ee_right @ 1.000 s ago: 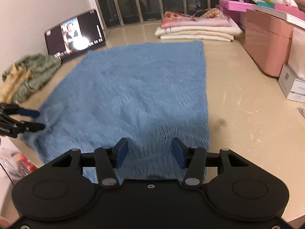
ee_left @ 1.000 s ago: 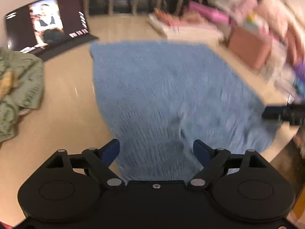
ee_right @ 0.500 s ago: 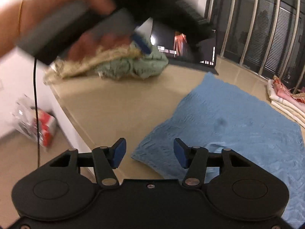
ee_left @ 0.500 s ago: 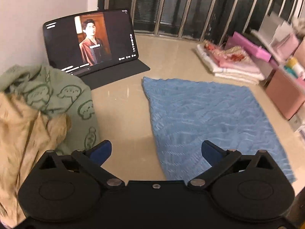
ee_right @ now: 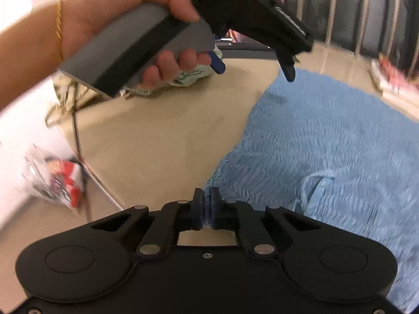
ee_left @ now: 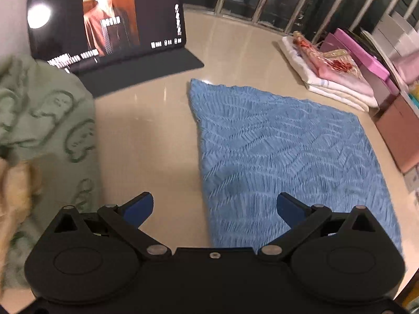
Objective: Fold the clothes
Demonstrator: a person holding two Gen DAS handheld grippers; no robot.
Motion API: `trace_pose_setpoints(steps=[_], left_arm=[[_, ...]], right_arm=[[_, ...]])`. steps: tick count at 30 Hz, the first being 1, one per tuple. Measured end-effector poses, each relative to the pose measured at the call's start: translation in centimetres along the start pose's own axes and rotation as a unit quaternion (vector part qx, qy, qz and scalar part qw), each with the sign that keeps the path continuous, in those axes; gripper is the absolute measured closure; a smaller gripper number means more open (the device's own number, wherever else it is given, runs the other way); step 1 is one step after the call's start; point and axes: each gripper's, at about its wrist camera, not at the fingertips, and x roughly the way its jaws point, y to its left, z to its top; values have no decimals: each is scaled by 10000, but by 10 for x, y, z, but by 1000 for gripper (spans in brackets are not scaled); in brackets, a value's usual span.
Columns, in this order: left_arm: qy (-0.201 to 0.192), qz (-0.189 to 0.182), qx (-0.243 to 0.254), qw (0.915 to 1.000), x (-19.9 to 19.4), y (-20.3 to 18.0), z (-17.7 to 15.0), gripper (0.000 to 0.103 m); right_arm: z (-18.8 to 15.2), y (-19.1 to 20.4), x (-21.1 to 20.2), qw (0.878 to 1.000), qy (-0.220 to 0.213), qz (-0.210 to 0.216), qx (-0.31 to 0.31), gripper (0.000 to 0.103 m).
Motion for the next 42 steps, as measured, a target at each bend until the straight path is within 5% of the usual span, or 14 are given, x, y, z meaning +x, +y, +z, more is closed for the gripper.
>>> trace_pose_setpoints(steps=[4, 8, 14, 20, 28, 37, 42], left_arm=[[282, -180, -463, 9984, 32, 7, 20, 2], [148, -213, -697, 9972, 50, 6, 41, 2], [-49, 279, -268, 9992, 78, -10, 71, 6], [-274, 1000, 601, 9928, 95, -29, 83, 39], [-297, 677, 178, 9971, 88, -15, 89, 95], [-427, 648, -89, 9969, 59, -51, 119, 98], [-416, 300, -161, 9986, 38, -108, 142, 98]], right_arm=[[7, -24, -16, 9954, -338, 550, 703, 100], [20, -50, -44, 9836, -844, 1076, 1179, 100], [19, -75, -62, 9738, -1109, 1385, 1420, 100], [9, -89, -59, 9683, -959, 1601, 1657, 100], [7, -89, -53, 9670, -850, 1787, 1602, 100], [3, -94, -63, 9638, -1000, 1788, 1707, 100], [-14, -121, -90, 9406, -1534, 1966, 2303, 100]])
